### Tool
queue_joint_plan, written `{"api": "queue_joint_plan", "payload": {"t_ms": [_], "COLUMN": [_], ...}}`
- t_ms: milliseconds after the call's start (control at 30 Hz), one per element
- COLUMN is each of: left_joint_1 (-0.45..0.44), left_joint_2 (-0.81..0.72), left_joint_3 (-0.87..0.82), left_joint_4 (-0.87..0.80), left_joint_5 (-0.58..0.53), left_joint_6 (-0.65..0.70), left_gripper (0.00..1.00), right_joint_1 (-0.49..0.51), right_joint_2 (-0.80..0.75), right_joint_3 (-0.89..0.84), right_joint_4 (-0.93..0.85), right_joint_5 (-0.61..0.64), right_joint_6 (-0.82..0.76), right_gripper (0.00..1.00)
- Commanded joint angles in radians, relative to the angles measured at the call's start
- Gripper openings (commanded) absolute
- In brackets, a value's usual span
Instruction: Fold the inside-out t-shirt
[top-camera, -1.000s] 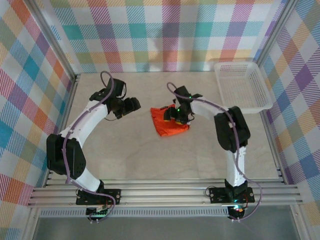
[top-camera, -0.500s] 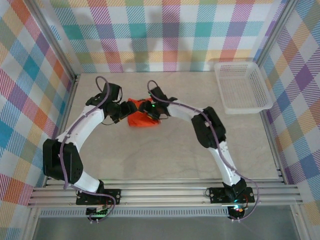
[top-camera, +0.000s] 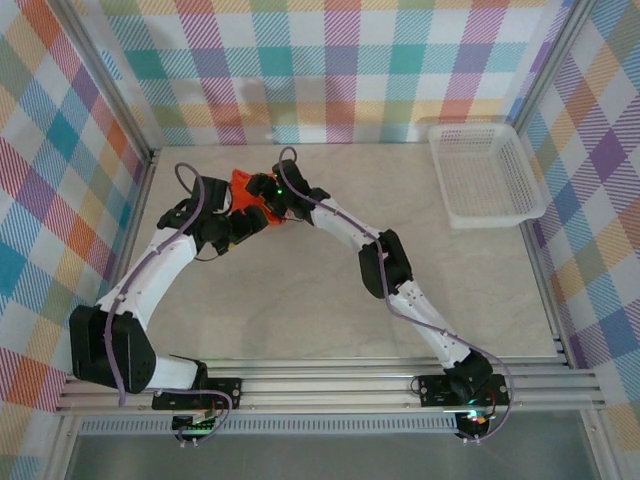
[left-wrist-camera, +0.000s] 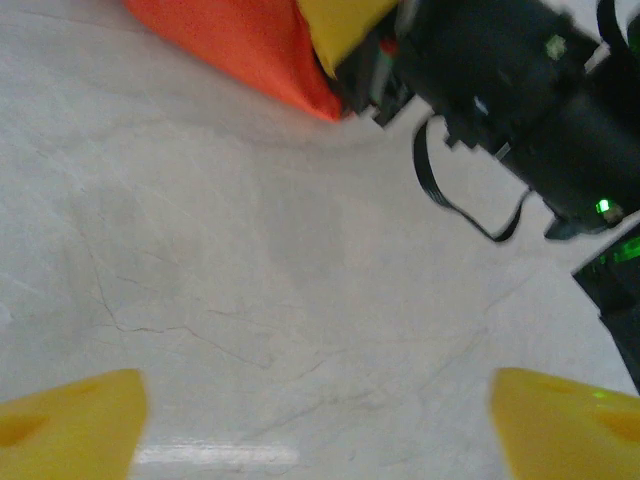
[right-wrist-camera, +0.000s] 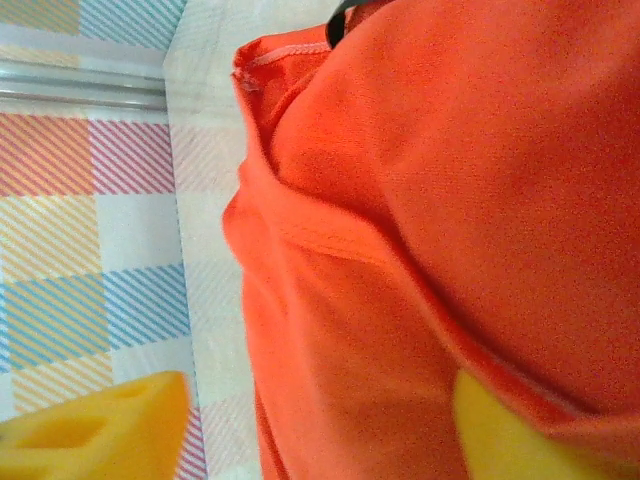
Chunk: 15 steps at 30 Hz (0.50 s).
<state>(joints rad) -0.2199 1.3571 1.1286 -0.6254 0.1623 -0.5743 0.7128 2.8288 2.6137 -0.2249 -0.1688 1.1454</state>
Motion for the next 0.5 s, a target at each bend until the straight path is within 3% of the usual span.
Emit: {"api": "queue_joint_plan", "payload": {"t_ms": [0,100,300,467], "left_joint_1": [0.008,0.002,0.001,0.010], "left_joint_2": [-0.067,-0.096,-0.076,-0.043], "left_joint_3": [-0.006,-0.005,-0.040,-0.178], "left_joint_4": [0.016,0.034,0.125,0.335], "left_joint_5": [-0.113,-0.232,-0.520,-0.581], "left_joint_6": [0.012,0.044,0.198,0.309], "left_gripper": [1.00,1.00,1.00,1.00], "right_joint_1": [-0.035,-0.065,-0.132,-0.248], "right_joint_2": [-0.142,-0.304,-0.758,-1.143], "right_joint_3": [-0.067,-0.155,-0.675,-1.145], "right_joint_4": [-0.053,-0.176,-0.141,-0.088], "right_joint_5": [-0.106,-0.136,-0.048,0.185], "right_joint_6": [-0.155,-0.284,-0.515,-0.800], "right_gripper": [0.90,1.00,1.00,1.00]}}
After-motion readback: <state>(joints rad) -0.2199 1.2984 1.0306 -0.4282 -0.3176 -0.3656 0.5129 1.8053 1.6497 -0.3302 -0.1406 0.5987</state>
